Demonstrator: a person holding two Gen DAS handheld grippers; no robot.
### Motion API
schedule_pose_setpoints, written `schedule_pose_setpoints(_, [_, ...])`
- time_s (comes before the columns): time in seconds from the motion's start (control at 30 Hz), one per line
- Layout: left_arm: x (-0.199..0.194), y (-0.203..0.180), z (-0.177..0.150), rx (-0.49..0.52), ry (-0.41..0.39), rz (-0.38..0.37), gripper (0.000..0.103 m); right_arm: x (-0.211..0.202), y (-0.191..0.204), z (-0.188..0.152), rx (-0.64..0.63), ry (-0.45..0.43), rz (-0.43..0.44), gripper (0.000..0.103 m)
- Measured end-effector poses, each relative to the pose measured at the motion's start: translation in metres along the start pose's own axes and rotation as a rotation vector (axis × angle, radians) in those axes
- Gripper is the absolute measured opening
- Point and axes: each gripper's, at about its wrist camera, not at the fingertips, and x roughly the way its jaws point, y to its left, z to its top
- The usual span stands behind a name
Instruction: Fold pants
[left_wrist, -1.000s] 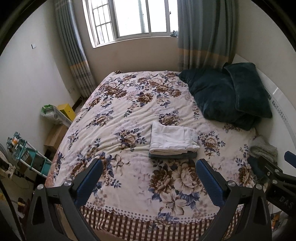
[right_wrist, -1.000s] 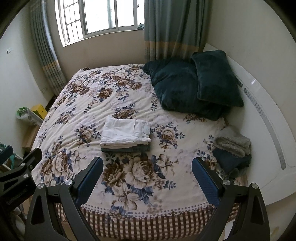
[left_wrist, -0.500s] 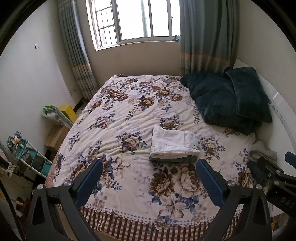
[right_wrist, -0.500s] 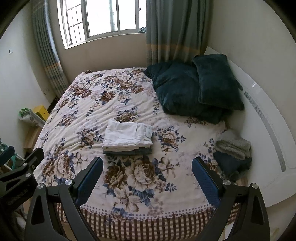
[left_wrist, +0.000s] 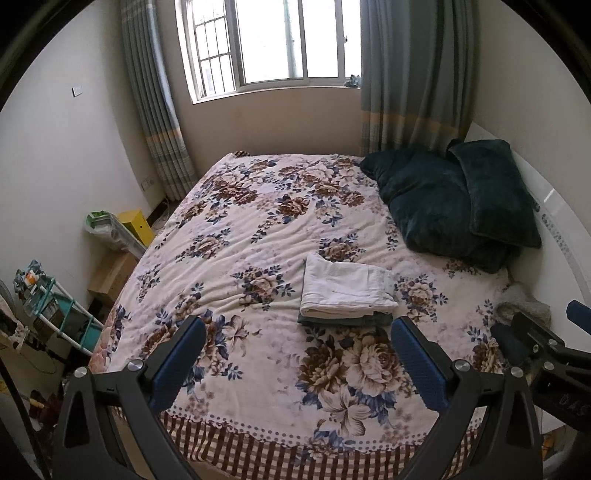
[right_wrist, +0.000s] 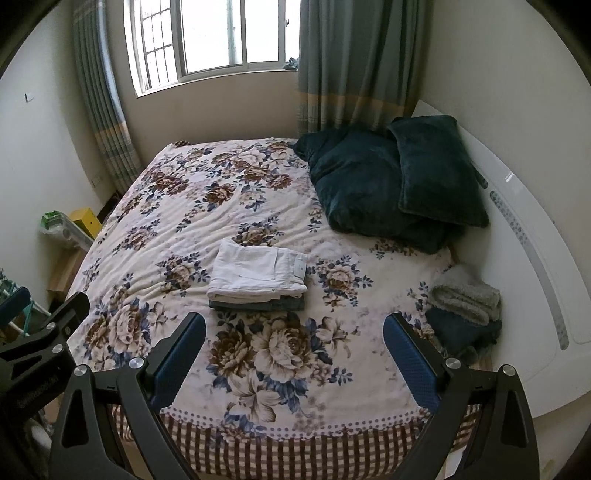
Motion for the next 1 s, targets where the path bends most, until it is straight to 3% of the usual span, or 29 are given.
schedule_pose_setpoints(1.0, [-0.0075,-0.007,0.0048,-0.003,-0.006,0.009,0.103,-0.0014,0.0006,0.0067,-0.004,-0.011,0.012,0.099])
